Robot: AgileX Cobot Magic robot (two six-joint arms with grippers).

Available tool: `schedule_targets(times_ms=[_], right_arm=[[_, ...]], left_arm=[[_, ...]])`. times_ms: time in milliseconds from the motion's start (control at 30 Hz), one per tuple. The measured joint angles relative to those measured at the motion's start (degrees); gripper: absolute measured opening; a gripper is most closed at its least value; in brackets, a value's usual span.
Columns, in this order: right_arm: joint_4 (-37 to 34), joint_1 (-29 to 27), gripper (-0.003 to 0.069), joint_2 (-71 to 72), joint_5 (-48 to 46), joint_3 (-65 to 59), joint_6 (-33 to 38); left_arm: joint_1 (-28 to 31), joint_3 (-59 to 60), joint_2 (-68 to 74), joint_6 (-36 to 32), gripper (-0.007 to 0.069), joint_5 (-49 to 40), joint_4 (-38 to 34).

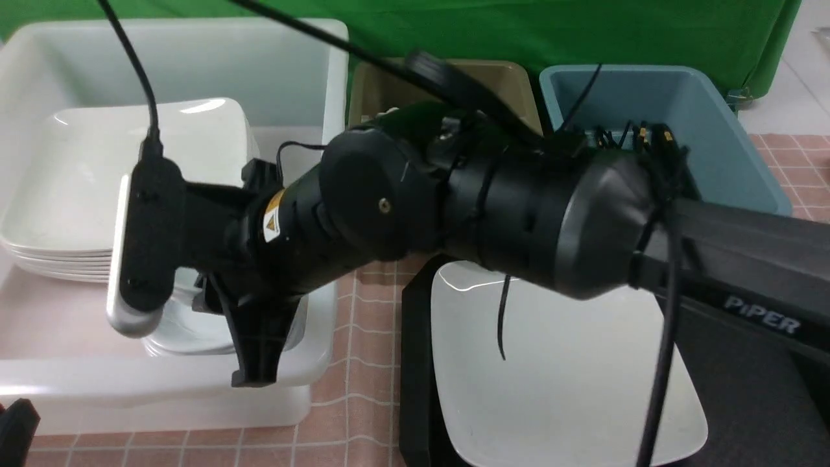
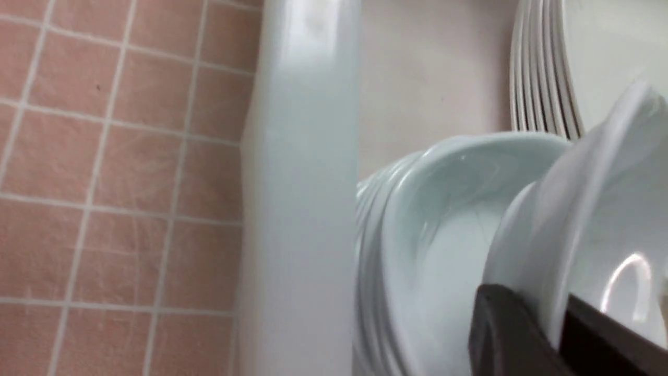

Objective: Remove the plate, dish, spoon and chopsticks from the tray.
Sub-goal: Use the right arm to put the small plate into the large storage box on the left, then use the left arm to grab a plate from the dinner plate

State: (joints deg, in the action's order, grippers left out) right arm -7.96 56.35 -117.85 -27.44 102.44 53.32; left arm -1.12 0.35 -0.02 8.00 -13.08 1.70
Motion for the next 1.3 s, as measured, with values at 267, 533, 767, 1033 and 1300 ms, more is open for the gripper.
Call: schedule_targets(times_ms=[267, 533, 767, 1033, 1300], right_arm=[[1.08, 0.0, 0.0407, 1.37, -0.96, 0.0, -4.79], [1.18, 0.0, 0.0475, 13.17, -12.11, 0.12, -11.61], [7.56, 0.0, 0.0236, 26.56, -32.7, 0.35, -22.71], [22.91, -1.86, 0.003, 41.84, -37.5, -4.59, -36.29], [24.65, -14.36, 0.003, 63.41, -37.5, -27.29, -44.49]], left_arm=[[0.0, 0.0, 0.0, 0.0, 0.0149, 0.0, 0.0], [0.0, 0.0, 0.0, 0.08, 0.0158, 0.0, 0.0], [0.0, 0.0, 0.0, 0.08, 0.0165, 0.0, 0.0], [0.0, 0.0, 0.0, 0.08, 0.017, 0.0, 0.05], [0.0, 0.0, 0.0, 0.03, 0.0178, 0.0, 0.05]])
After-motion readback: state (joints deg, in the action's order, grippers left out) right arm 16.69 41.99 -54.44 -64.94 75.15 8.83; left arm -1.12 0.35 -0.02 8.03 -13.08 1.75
